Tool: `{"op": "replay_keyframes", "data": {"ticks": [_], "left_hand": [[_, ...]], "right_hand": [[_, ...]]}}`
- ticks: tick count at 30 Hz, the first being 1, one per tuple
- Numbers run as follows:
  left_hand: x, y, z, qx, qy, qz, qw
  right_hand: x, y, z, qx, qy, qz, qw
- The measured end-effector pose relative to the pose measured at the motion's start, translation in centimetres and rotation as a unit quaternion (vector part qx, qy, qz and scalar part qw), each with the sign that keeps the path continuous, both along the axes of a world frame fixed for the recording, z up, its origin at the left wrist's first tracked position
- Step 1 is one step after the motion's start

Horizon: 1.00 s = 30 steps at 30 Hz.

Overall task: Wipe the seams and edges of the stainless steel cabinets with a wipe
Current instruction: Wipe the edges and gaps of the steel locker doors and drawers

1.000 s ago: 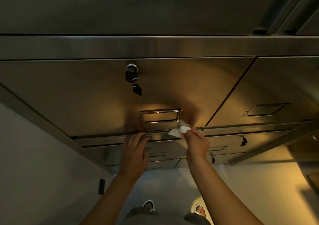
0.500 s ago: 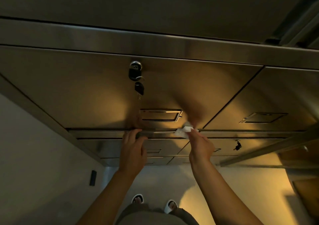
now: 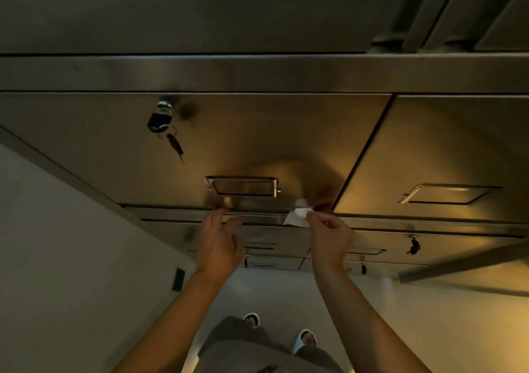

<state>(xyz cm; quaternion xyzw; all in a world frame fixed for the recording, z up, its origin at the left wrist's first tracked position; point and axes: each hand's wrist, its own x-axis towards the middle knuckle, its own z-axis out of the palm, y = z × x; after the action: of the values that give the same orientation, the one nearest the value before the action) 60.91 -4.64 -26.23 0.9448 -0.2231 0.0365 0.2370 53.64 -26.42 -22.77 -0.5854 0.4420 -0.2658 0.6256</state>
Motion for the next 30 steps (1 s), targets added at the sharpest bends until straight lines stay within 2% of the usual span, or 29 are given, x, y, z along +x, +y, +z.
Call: {"op": "replay_keyframes", "data": {"ticks": [7, 11, 17, 30], "left_hand": [[-0.4, -0.4, 0.1, 0.000, 0.033, 0.000, 0.999], [0.6, 0.8, -0.2, -0.033, -0.004, -0.041, 0.999], [2.3, 4.1, -0.9, 0.016, -0.022, -0.125, 0.992], [6.2, 14.6, -1.0, -0.027, -0.005, -0.045, 0.999]], "right_hand": [[-0.2, 0.1, 0.9, -0.033, -0.010, 0.016, 0.999], [0.2, 1.0, 1.3, -0.014, -0.012, -0.017, 1.000], [1.5, 4.3, 1.8, -0.024, 0.008, -0.030, 0.999], [6.6, 15.2, 2.1, 0.002, 0.032, 0.014, 0.999]]}}
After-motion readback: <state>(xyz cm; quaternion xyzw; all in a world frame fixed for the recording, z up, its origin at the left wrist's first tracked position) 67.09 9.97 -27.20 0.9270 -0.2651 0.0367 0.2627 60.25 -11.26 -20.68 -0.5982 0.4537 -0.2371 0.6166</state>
